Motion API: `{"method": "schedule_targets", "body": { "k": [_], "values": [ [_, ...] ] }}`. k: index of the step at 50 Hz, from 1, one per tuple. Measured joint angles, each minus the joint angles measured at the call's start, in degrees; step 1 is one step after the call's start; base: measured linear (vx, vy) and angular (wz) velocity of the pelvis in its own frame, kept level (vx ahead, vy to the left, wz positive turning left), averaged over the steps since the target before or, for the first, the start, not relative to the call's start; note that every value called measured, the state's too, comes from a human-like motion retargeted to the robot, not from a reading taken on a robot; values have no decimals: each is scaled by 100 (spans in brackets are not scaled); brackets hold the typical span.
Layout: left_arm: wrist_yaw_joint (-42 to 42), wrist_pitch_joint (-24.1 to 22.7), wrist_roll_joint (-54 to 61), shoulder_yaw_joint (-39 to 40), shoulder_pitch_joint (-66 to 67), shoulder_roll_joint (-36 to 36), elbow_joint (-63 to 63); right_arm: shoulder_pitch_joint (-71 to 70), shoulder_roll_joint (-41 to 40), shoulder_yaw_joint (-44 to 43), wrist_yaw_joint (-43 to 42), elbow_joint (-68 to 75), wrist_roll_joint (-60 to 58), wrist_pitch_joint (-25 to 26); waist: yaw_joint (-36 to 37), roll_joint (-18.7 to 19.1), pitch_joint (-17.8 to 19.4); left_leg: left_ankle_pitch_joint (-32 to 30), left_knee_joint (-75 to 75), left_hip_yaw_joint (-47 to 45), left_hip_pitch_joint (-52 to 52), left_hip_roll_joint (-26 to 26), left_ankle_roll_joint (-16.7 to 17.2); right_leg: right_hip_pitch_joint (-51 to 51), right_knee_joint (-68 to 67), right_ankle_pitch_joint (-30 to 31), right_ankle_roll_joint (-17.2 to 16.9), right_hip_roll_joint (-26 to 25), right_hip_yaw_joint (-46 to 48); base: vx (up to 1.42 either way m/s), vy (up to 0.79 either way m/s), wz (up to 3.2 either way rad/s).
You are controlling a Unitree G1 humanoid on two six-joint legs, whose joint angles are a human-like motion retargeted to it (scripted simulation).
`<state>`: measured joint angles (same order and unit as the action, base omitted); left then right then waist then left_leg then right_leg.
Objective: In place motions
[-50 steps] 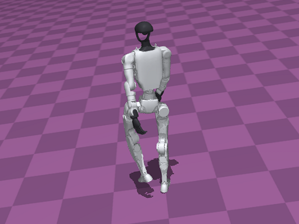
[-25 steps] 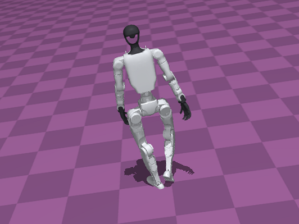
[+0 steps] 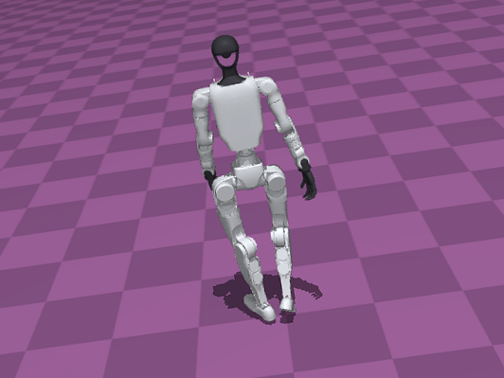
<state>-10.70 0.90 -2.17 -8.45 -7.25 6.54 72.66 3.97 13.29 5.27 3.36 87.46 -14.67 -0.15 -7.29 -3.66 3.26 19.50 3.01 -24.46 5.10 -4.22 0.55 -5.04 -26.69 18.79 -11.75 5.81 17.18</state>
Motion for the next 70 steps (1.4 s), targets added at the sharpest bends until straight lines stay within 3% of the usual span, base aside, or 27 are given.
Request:
{"method": "schedule_targets", "body": {
  "k": [3,5,10,16,18,20,23,30,35,40,44,51,53,54,57,60,65,68,70],
  "values": [
    [-138,60,16,-63,399,-78,209,-104,-72,139,-14,-282,-96,-71,149,-119,-141,-16,-41,-68,-58,-201,26,513,1163,-889,-145,-7,-387,0,-17,-28],
    [-198,79,-66,-78,605,-75,360,-144,-109,201,1,-484,-133,-136,237,-173,-158,-36,-58,-107,-44,-277,58,789,1709,-1594,97,113,26,-1,-19,-13],
    [-108,142,-507,-33,912,-38,887,-100,-131,107,16,-652,-135,-212,623,-191,-79,-156,-17,-131,35,-182,163,1026,2338,-1659,301,184,272,1,-21,6],
    [100,108,-133,677,1452,19,1084,-223,-71,182,-145,-165,213,-141,459,-146,-66,-233,713,38,-191,114,535,1141,2445,-1825,363,83,425,1,-18,21],
    [134,152,-8,950,1593,31,1208,-372,-67,213,-161,152,483,-132,505,-151,-27,-566,1352,-50,-434,253,660,1164,2421,-1861,343,121,418,-5,-13,-14],
    [222,200,152,1148,1694,46,1308,-574,-104,249,-213,371,744,-147,548,-224,95,-1346,2293,-167,-791,496,841,1177,2378,-1888,313,244,432,-15,-11,-5],
    [303,151,166,1174,1881,130,1345,-885,-275,377,-290,415,1158,-196,794,-317,330,-2392,4185,40,-1795,811,653,1208,2370,-1915,317,389,437,-15,-16,-7],
    [148,262,-543,1015,2464,71,1585,-1718,-731,767,-337,-505,1351,-356,1969,-349,680,-1476,8449,-224,-4634,1886,397,1009,2415,-1813,771,318,196,-10,-8,-52],
    [-224,286,-927,1129,2918,-76,1832,-2332,-906,1139,-629,-1379,1271,-639,2764,-569,879,-993,9334,-566,-5845,2112,377,803,2249,-1765,879,641,-171,-1,0,-85],
    [-206,382,-934,1303,2991,-108,2109,-2899,-993,1237,-757,-1599,859,-757,2788,-523,948,-1067,8871,-452,-5481,1940,350,943,2110,-1847,822,664,-147,0,2,10],
    [-206,372,-913,1377,2989,-30,2025,-2880,-1043,1235,-782,-1558,786,-792,2560,-421,687,-1382,7805,-216,-4449,1622,481,1195,2272,-1895,676,624,208,10,6,57],
    [-9,324,-640,1552,2763,120,1801,-2121,-1068,1308,-576,-1103,785,-719,1838,-487,-36,-1851,4191,386,-2159,256,809,1333,2435,-1950,390,560,721,16,6,59],
    [32,301,-580,1542,2640,167,1715,-1848,-1031,1235,-499,-858,716,-663,1673,-416,-209,-1577,2843,767,-1464,-90,1004,1324,2429,-1966,354,412,774,19,12,39],
    [41,292,-563,1520,2570,194,1667,-1710,-1002,1172,-462,-716,703,-629,1568,-373,-282,-1143,2243,795,-1113,-173,960,1329,2415,-1978,338,333,835,18,12,60],
    [30,267,-544,1419,2344,252,1516,-1285,-835,936,-284,-273,690,-527,1239,-251,-478,3,866,478,-348,-228,514,1365,2352,-2019,251,174,1043,18,18,70],
    [-35,275,-493,1328,2014,255,1359,-898,-597,660,12,77,656,-350,869,-183,-605,1,187,643,-204,-352,117,1317,2209,-2006,169,184,1276,8,19,56],
    [-78,230,-437,811,1209,544,1048,-289,-199,-119,270,245,911,-300,685,-243,-272,126,174,826,-225,-467,18,1243,1639,-1646,-46,400,1394,-6,15,29],
    [-61,266,-510,375,786,686,956,184,1,-417,385,299,921,-314,802,-158,-216,243,254,803,-190,-310,121,936,714,-896,-101,541,1508,14,17,-22],
    [-77,310,-439,401,543,625,881,303,112,-540,329,467,694,-303,937,-73,-129,325,298,636,-170,-159,166,527,-242,-242,60,638,1507,1,16,-79]
  ]
}}
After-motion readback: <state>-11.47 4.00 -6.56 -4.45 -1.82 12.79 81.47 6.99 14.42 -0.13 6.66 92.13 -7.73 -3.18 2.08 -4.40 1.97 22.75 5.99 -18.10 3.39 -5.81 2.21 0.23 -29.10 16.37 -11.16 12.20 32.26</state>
